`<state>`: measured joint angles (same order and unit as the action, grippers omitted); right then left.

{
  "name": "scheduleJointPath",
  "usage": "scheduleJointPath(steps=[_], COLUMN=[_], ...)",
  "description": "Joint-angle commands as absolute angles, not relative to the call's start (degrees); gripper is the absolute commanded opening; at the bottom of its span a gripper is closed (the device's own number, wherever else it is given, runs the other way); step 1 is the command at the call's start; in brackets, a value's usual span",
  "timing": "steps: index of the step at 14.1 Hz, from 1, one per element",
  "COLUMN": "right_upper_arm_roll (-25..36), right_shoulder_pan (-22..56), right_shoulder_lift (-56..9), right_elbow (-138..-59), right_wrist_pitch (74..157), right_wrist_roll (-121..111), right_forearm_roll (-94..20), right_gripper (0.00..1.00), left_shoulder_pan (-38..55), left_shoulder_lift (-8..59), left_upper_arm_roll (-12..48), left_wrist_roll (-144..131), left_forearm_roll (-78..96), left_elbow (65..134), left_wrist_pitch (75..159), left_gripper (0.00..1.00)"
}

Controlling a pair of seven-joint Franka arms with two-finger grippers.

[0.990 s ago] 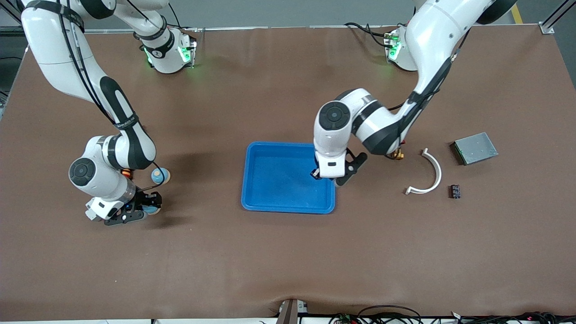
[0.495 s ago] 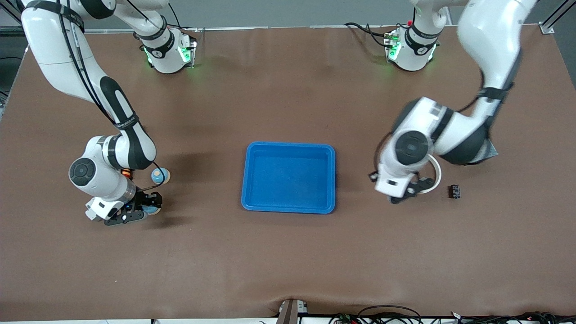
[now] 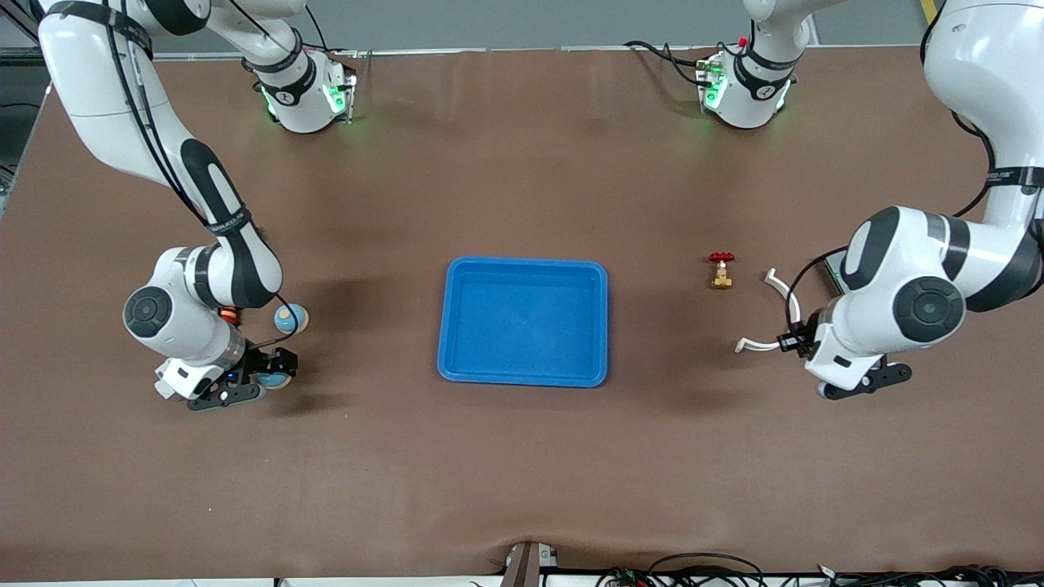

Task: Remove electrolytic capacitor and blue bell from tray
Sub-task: 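Place the bell beside the first bell while the left gripper carries the capacitor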

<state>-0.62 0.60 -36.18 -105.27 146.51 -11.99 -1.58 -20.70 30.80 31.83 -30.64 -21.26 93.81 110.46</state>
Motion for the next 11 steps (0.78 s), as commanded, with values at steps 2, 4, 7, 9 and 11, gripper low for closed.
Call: scheduleJointPath(steps=[2, 4, 7, 9, 11], right_upper_arm_roll=[-1.41, -1.41, -1.41, -1.41, -1.41], right_shoulder_pan=[0.0, 0.09, 0.09, 0.35, 0.53], right_shoulder_lift=[-33.84, -32.09, -30.94, -29.19, -27.08], right_elbow=[-103.63, -102.14, -100.46, -100.11, -98.45], right_wrist_pitch=[141.08, 135.99, 132.11, 129.74, 123.96], right_wrist_roll=[-12.66, -12.31, -12.13, -11.95, -10.21], right_forearm_roll=[-1.93, -1.67, -1.67, -1.67, -1.58], right_gripper=[1.0, 1.0, 1.0, 1.0, 1.0], left_shoulder_pan=[-22.76, -24.33, -26.89, -28.99, -31.02], left_shoulder_lift=[31.9, 31.47, 28.75, 27.69, 26.37], left_upper_arm_roll=[32.34, 32.43, 35.23, 38.57, 41.73], left_wrist_roll=[-27.16, -27.07, -25.58, -25.4, -25.31], left_forearm_roll=[-24.33, -24.61, -24.52, -24.52, -24.52], left_elbow=[95.62, 97.72, 102.64, 105.72, 109.41], left_wrist_pitch=[115.39, 116.71, 116.81, 116.89, 116.89], left_gripper=[0.0, 0.0, 0.0, 0.0, 0.0])
